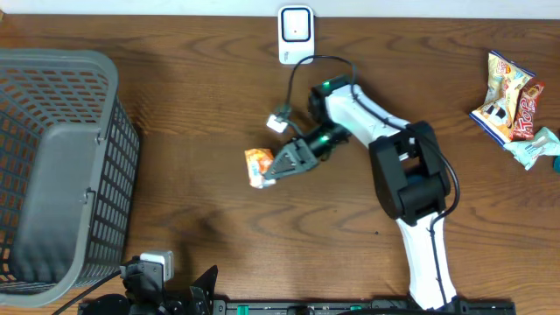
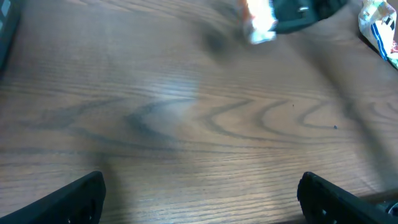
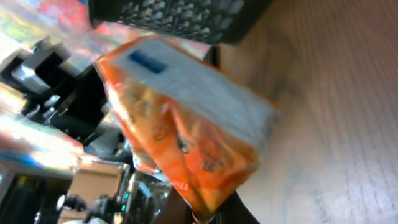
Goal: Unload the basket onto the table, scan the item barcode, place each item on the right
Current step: 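Lift the orange packet and turn it in the right gripper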
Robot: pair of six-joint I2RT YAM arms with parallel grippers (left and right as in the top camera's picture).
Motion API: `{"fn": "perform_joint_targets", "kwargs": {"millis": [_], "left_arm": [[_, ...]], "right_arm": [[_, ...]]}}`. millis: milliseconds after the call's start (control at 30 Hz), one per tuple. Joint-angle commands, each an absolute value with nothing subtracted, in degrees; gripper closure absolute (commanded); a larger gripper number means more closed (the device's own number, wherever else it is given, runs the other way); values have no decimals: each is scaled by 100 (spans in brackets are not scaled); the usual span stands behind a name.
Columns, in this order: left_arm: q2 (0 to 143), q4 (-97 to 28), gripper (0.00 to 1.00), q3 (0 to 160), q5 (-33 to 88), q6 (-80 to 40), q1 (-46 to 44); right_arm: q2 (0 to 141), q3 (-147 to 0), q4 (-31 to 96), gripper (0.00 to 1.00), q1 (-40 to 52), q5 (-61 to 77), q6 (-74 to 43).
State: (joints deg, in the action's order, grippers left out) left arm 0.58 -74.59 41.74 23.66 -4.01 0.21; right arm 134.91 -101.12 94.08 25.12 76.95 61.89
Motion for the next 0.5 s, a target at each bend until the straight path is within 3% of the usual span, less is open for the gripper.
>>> {"fn": "perform_joint_targets", "kwargs": {"millis": [0, 300, 467], "left_arm": [[16, -7459, 2, 4200, 2375, -303, -3], [16, -7459, 2, 4200, 2375, -303, -3], [16, -7459, 2, 4200, 2375, -305, -3]], "right_arm": [[13478, -10031, 9754, 99, 2270, 7760, 8713], [13478, -9887, 9754, 99, 1966, 7644, 8707], [13478, -9891, 9682, 99, 1933, 6899, 8746]]}}
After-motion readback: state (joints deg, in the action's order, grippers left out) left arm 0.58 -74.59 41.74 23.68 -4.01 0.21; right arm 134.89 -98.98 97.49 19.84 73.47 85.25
